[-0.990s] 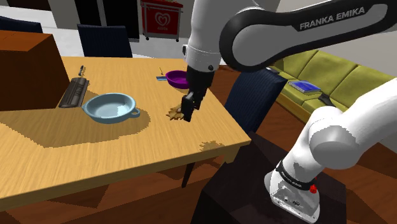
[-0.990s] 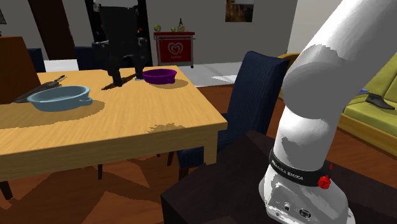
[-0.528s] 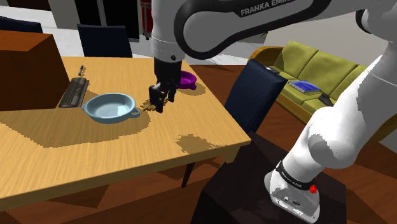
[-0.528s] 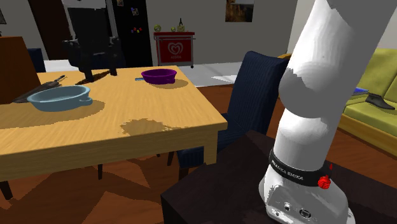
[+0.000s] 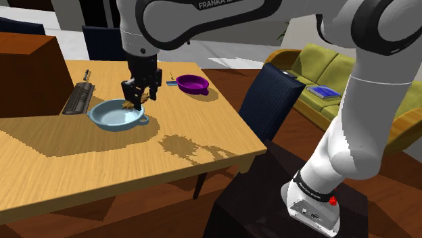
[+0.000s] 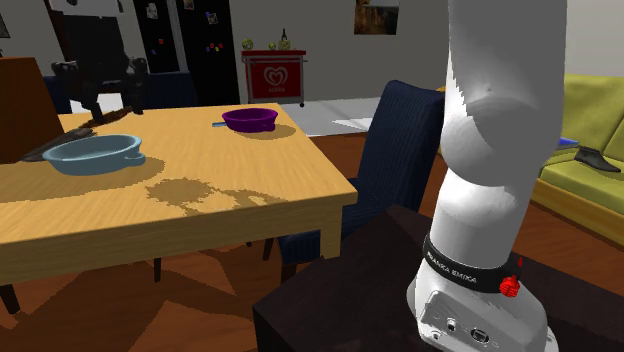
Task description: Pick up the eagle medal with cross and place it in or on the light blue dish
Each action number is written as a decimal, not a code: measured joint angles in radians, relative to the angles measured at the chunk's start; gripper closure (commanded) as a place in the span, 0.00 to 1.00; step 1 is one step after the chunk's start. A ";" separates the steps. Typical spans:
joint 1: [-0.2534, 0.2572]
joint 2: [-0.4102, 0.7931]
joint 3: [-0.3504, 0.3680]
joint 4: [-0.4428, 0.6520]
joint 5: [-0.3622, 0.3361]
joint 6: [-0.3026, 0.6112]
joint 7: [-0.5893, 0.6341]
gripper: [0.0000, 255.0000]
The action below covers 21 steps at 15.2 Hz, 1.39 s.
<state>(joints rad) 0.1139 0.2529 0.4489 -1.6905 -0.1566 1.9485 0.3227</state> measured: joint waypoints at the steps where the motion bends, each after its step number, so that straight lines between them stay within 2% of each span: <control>1: 0.013 0.048 -0.003 0.066 -0.020 -0.023 0.009 1.00; 6: 0.082 0.273 -0.027 0.396 -0.095 -0.140 0.015 1.00; 7: 0.089 0.295 -0.030 0.425 -0.101 -0.148 0.015 1.00; 21: 0.084 0.339 -0.043 0.316 -0.123 -0.001 0.035 1.00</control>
<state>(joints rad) 0.1977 0.5914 0.4063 -1.3743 -0.2791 1.9473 0.3574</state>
